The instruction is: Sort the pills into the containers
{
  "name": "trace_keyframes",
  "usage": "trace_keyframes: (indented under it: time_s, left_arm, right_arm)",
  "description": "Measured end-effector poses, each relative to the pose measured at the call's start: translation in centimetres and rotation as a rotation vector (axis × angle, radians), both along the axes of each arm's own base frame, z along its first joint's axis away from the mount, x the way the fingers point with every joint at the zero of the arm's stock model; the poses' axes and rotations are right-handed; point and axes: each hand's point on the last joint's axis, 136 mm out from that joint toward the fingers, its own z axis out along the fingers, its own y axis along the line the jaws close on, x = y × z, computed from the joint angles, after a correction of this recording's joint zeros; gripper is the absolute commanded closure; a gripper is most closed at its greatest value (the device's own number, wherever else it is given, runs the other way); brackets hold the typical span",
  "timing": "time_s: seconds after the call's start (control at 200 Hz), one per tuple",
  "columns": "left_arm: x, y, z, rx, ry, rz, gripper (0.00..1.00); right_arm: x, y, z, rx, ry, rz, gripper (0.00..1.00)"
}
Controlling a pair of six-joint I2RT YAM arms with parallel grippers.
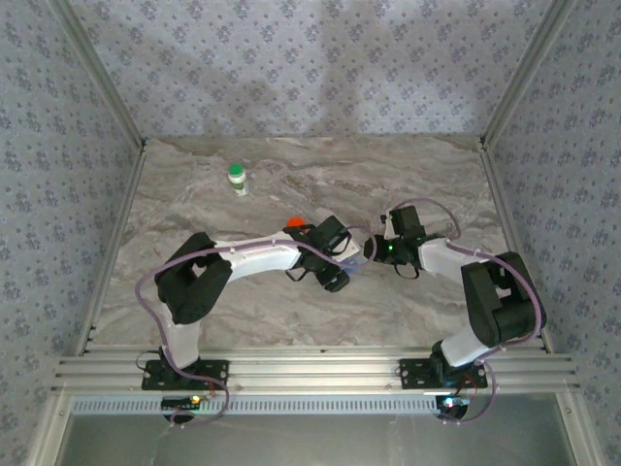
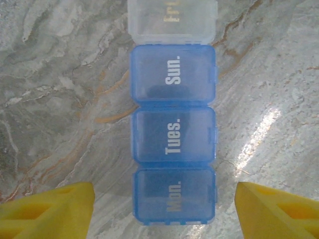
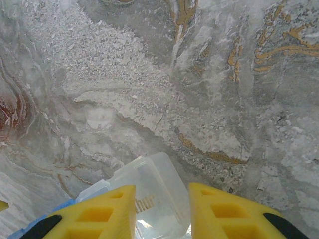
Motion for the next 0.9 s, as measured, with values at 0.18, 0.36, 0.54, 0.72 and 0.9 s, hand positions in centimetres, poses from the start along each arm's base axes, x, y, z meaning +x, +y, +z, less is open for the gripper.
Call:
trace_keyframes:
  time_s: [0.18, 0.36, 0.54, 0.72, 0.9]
  left_arm:
    - [-0.4, -0.2, 0.0, -0.013, 0.020, -0.012, 0.30]
    - [-0.6, -0.1, -0.9, 0.014, 0.039, -0.026, 0.42]
    - [-0.7, 0.0, -1.6, 0.033, 0.052, -0.030, 0.60]
    - [-0.7, 0.1, -1.6, 0.033, 0.056, -0.018, 0.57]
    - [-0.3, 0.4, -1.5, -0.005, 0.113, 0.036, 0.56]
  right_arm:
    - [0.1, 0.2, 0.0, -0.006, -0.007, 0.004, 0.68]
    - [0.4, 0.5, 0.0, -0.008, -0.015, 0.009, 0.69]
    - [0.5, 0.6, 0.0, -0.014, -0.021, 0.010, 0.69]
    - [0.6, 0.6, 0.0, -0.023, -0.026, 0.014, 0.70]
    - [1.0, 0.9, 0.2, -0.061, -0.050, 0.018, 0.71]
